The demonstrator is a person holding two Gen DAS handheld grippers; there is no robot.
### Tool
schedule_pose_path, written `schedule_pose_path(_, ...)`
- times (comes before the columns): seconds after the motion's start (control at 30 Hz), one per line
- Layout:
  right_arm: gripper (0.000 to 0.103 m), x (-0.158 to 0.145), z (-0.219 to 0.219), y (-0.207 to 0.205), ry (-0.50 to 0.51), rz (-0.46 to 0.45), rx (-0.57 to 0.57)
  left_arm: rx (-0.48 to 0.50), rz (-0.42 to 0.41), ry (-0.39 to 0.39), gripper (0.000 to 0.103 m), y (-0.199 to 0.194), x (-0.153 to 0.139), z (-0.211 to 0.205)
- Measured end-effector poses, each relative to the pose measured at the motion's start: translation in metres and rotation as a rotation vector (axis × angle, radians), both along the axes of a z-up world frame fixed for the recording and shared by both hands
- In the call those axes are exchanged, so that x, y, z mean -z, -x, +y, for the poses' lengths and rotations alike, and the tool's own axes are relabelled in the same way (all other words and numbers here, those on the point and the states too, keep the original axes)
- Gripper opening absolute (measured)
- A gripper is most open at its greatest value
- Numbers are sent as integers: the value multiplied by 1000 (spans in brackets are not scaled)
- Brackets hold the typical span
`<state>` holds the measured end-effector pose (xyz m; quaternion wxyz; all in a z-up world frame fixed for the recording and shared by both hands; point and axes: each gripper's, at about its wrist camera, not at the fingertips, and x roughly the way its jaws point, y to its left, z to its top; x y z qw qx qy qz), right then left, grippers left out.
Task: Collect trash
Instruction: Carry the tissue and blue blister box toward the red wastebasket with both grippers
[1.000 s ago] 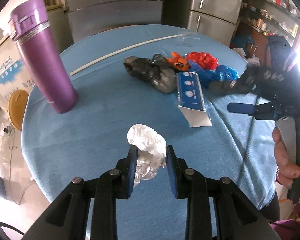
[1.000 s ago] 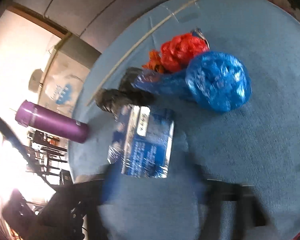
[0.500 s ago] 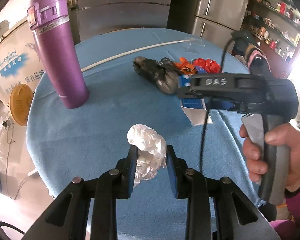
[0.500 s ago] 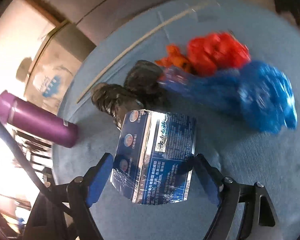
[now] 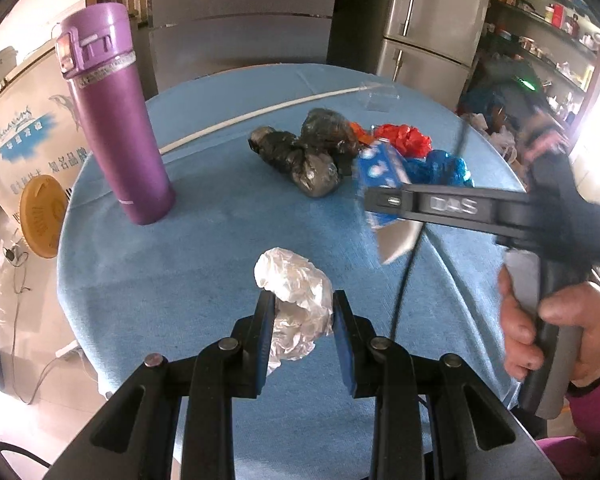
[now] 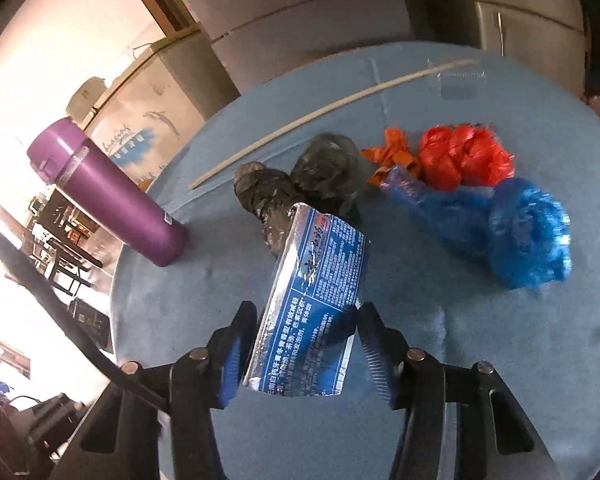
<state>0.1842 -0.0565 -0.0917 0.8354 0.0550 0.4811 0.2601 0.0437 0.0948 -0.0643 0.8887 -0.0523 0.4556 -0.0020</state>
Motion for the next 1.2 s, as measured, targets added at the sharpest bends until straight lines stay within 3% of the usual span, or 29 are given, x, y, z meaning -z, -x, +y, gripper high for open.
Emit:
schedule_pose_path(0.2,55,-14,-60,17,-72,-13,75,20,-2,-15,30,-1,-7,-13)
schedule_pose_path(0.67,55,-38,-223,96,-164,-79,286,232,-63,-44,30,8,-34,-109)
schedule_pose_path(0.87,55,-43,-260,115,-190,-85,345,321,-79,-60,30,11,-47,-139)
schedule_pose_path(1.2,55,-60,-311,152,-172,-182,396,457,-96,-27,30,-5,-72,-192)
